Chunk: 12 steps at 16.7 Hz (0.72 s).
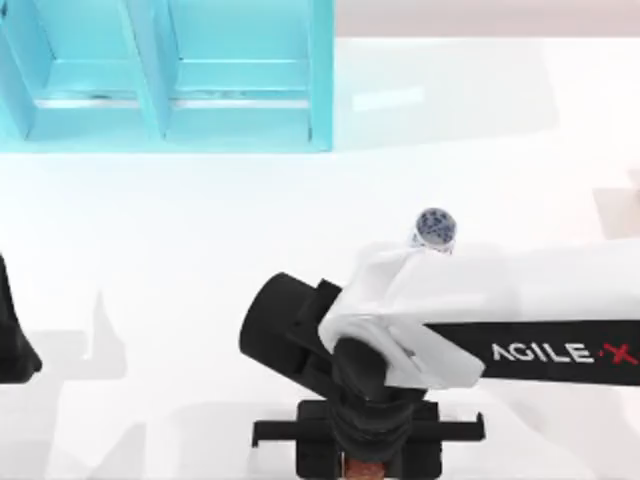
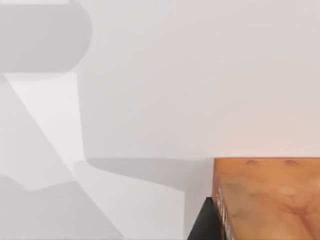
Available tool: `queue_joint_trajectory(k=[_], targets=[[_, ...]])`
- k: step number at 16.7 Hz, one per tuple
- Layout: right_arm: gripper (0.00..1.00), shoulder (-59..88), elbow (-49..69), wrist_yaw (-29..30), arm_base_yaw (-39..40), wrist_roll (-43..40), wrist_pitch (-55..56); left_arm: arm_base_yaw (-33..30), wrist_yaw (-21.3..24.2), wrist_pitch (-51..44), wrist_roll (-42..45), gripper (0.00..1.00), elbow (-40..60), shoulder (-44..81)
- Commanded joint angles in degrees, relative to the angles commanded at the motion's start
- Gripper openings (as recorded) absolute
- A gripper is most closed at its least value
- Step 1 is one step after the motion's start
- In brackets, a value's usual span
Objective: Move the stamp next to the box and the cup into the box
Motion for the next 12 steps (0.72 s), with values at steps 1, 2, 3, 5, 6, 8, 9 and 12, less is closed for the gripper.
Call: queue_joint_trajectory(k=[1,2,3,5,6,8,9,12], targets=[[0.00,0.0,0.0,0.0,0.0,0.0,0.0,0.0,0.0,0.0,0.0,1.00,0.0,0.0],[0.00,0.0,0.0,0.0,0.0,0.0,0.0,0.0,0.0,0.0,0.0,1.00,0.0,0.0],[0.00,0.0,0.0,0.0,0.0,0.0,0.0,0.0,0.0,0.0,0.0,1.00,0.0,0.0],[0.00,0.0,0.0,0.0,0.0,0.0,0.0,0.0,0.0,0.0,0.0,1.00,0.0,0.0],[0.00,0.0,0.0,0.0,0.0,0.0,0.0,0.0,0.0,0.0,0.0,1.00,0.0,0.0],[0.00,-0.3,-0.1,0.0,-0.2,-0.1,-0.1,0.0,0.0,0.0,0.0,1.00,0.0,0.0],[0.00,-1.0,-0.3,0.0,-0.6,-0.5,-0.8,0.0,0.0,0.0,0.0,1.00,0.0,0.0],[0.00,-6.7,-1.6,0.0,-3.2,-3.3,-5.3,0.0,0.0,0.0,0.0,1.00,0.0,0.0]])
